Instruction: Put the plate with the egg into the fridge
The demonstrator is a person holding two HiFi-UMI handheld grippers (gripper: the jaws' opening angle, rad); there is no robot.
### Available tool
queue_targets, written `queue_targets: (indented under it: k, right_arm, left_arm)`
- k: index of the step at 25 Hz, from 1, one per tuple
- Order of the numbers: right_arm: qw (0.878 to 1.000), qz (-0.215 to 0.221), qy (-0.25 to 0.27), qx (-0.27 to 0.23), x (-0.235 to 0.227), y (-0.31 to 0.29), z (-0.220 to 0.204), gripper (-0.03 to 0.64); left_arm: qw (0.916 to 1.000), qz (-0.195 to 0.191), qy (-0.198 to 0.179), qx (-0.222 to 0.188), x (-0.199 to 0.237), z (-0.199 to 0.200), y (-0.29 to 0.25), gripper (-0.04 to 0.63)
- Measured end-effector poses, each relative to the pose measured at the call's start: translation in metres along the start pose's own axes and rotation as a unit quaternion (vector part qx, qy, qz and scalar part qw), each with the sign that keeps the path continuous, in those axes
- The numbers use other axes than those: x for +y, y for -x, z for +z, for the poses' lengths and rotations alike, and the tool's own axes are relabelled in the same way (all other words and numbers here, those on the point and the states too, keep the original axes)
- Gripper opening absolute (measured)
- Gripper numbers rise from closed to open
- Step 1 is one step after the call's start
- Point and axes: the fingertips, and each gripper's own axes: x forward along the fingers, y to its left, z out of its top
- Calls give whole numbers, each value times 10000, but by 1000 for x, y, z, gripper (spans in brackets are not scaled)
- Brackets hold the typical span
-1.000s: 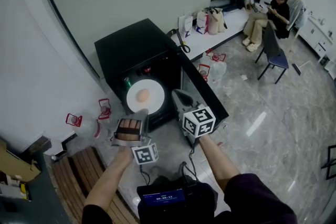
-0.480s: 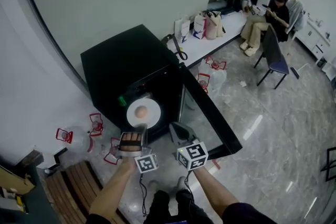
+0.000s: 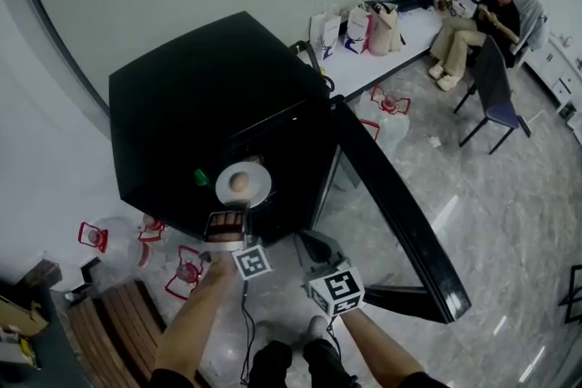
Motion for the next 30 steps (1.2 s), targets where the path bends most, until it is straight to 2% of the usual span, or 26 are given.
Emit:
queue_targets:
  k: [8,13,15,17,19,23,27,30]
  right_arm:
    - [9997,-36,-233,51,-19,-20,-23,6]
    - [9996,-18,-259,57,-24,-27,-23,6]
    - [9996,-23,-280,58,-25,-28,-23,6]
    - [9995,-33,-304,70,-27,-28,-22,6]
    - [9994,-36,-324,85,-28,-27,-22,6]
    - [9991,-36,-412,121,-31,-26,-24,6]
    - [9988,-19,-471,151,-31,-25,-25,6]
    - [9986,0,-497,169,-32,-25,-24,6]
  left_arm:
    - [9993,-316,20,176,-22,-4,-44,20]
    - [9987,-383,-201,280,-25,-8,-54,20]
    - [9972,-701,-64,260,-34,-7,-54,20]
    - [9906,-1260,539,43,-48,0,-54,20]
    - [9825,-1598,942,-163,-50,7,-55,21]
    - [9563,-2633,1248,-240,-66,10,-51,23]
    - [9383,-3161,1396,-168,-71,10,-48,40]
    - [9236,-3553,1435,-102,-73,9,-43,94]
